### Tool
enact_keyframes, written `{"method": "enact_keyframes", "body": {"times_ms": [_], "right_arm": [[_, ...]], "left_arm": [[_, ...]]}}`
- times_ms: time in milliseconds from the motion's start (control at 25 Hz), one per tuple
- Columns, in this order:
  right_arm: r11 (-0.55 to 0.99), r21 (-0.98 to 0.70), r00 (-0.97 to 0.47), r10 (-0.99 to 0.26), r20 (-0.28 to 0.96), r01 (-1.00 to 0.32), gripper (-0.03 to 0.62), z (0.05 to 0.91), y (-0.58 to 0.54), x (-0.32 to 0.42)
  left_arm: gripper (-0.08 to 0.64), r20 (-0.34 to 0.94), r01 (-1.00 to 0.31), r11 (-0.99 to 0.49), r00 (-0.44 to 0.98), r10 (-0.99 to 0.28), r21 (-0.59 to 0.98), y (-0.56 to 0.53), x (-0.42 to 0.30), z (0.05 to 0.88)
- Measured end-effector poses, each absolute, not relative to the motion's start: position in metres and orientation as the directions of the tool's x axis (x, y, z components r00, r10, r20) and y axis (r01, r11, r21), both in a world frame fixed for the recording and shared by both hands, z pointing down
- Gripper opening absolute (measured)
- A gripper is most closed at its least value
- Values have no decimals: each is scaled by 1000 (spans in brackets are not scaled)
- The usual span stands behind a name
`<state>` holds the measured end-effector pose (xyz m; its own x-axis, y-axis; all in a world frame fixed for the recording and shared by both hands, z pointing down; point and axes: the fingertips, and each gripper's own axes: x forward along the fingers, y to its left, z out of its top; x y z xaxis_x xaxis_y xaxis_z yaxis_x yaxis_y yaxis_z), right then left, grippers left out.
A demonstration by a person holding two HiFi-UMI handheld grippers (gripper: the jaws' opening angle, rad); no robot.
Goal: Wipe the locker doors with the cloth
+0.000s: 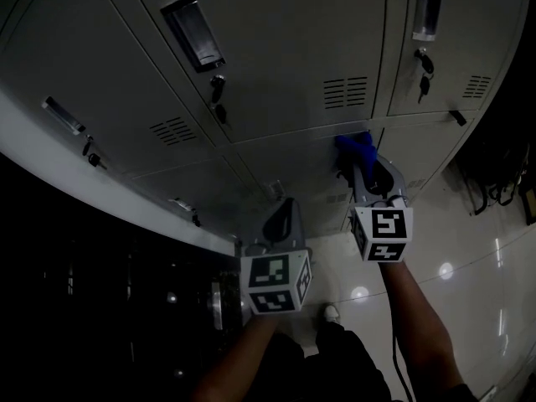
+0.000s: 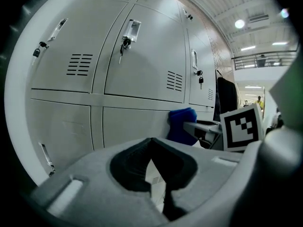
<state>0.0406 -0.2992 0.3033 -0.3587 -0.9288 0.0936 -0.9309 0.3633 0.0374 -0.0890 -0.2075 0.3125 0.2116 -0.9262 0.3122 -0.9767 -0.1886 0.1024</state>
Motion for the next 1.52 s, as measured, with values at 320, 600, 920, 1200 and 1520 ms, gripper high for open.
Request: {"method": "enact_keyframes", "body": {"times_ms": [320,600,920,1200,1520], "right_arm": [[453,29,-452,-891,51,-891,84,297,-261,-15],[554,4,-552,-830,81,-832,84,321,-240,-102],[585,37,-579,-808,107,-810,84,353,-237,-160],[561,28,-556,-825,104,-827,84,372,-243,-161],[529,44,-522,-846,110,-848,83,375,-255,-105]], "left_arm": [[3,302,-988,-127,148,-942,88,-205,-114,312],[3,314,-993,-82,104,-944,82,-193,-162,320],[3,343,-994,-90,108,-933,67,-178,-200,345],[3,334,-990,-137,140,-932,34,-181,-199,360],[3,355,-989,-147,145,-923,20,-192,-167,367]]}}
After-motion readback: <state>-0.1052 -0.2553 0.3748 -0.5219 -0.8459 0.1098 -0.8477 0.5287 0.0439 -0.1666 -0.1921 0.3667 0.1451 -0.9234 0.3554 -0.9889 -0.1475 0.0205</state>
